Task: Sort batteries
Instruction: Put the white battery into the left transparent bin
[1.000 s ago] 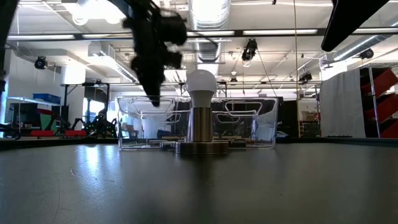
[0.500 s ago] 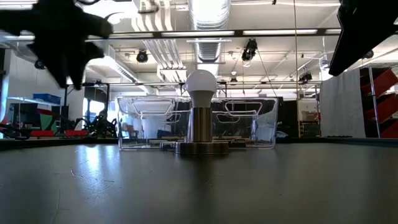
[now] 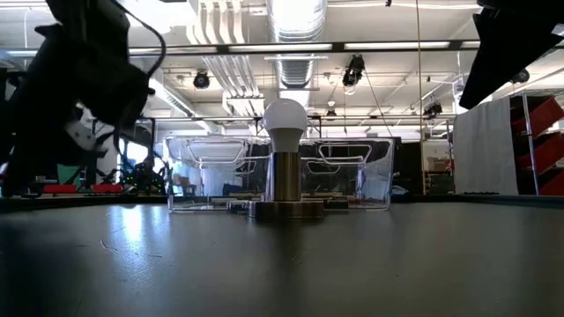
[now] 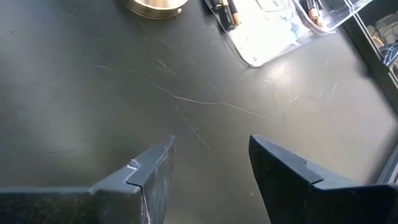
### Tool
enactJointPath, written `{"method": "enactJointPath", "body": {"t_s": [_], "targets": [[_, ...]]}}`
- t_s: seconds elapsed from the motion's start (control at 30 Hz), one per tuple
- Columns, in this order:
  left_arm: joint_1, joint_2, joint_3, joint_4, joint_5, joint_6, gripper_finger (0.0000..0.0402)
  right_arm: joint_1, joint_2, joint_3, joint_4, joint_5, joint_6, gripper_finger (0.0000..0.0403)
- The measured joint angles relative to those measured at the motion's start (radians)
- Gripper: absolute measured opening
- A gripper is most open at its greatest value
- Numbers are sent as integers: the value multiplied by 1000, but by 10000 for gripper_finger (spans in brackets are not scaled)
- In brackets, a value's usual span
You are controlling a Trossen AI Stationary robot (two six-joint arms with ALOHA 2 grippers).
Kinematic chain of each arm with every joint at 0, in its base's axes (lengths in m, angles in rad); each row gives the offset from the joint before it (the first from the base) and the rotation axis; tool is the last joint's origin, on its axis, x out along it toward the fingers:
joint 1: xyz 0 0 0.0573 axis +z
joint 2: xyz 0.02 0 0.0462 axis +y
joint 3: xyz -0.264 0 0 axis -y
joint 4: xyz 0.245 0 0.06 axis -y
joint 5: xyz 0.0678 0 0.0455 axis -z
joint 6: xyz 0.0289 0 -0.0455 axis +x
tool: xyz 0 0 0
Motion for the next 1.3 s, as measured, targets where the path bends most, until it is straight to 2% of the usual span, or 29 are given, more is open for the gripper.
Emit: {"method": "enactJointPath", "body": {"t_s": [0.47,0.6,0.73,0.87,0.93,1.1,1.3], "targets": [[37,300,0,2,-8,1,161,2,0,-4,28,0,0,199],[38,373,3,1,-8,3,146,10,0,-7,33,-3,0,199],[37,417,6,1,-14,3,102,24,0,-8,44,-5,0,199],[34,417,6,5,-22,6,32,41,0,-9,50,-6,0,199],[29,407,4,7,-24,2,13,48,0,-9,52,-6,0,199],[-21,339,-1,17,-27,6,16,60,0,-9,53,-6,4,199],[-148,213,37,23,32,25,5,64,0,-11,53,-10,26,199]]}}
